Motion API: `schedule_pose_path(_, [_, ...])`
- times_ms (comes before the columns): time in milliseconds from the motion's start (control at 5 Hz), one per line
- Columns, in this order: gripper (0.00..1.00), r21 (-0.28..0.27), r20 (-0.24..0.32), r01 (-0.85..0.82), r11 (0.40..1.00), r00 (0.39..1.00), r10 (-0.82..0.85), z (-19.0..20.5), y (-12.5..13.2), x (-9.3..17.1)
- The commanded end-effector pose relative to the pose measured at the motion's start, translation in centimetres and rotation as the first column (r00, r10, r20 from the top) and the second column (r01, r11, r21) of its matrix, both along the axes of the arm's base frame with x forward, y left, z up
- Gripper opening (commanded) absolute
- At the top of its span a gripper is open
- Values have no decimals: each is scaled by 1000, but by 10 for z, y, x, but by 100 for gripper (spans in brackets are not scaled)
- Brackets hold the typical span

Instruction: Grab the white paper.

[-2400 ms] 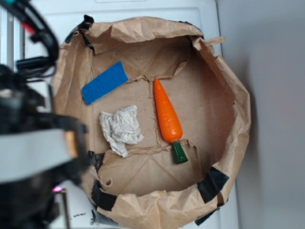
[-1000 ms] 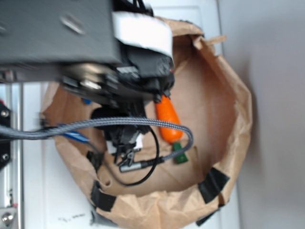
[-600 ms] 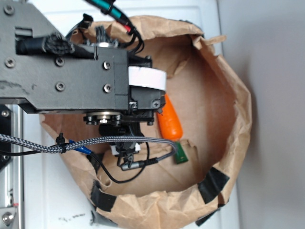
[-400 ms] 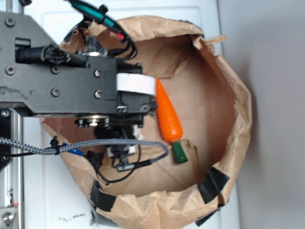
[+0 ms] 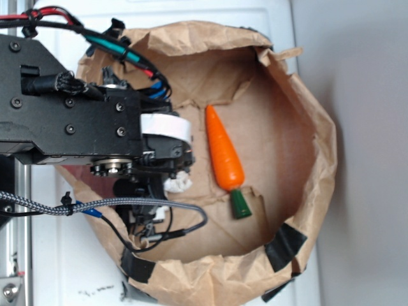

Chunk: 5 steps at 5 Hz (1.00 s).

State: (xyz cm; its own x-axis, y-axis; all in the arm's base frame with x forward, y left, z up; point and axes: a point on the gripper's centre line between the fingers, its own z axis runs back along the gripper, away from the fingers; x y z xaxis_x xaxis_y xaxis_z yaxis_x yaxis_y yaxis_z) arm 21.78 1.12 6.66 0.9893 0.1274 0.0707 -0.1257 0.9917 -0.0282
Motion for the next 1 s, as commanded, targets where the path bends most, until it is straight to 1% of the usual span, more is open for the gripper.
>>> schedule_pose_path(0, [100, 80, 77, -22, 997, 997, 16, -37, -1, 13])
schedule_pose_path(200, [0, 83, 118, -42, 996, 992, 32, -44, 2, 21])
schedule_pose_path(400, [0, 64, 119, -55, 996, 992, 47, -34, 7, 25])
schedule_pose_path(600, [0, 29, 92, -53, 998, 995, 50, -14, 10, 25])
schedule_pose_path(800, [0, -20, 35, -62, 998, 997, 63, 18, 15, 32])
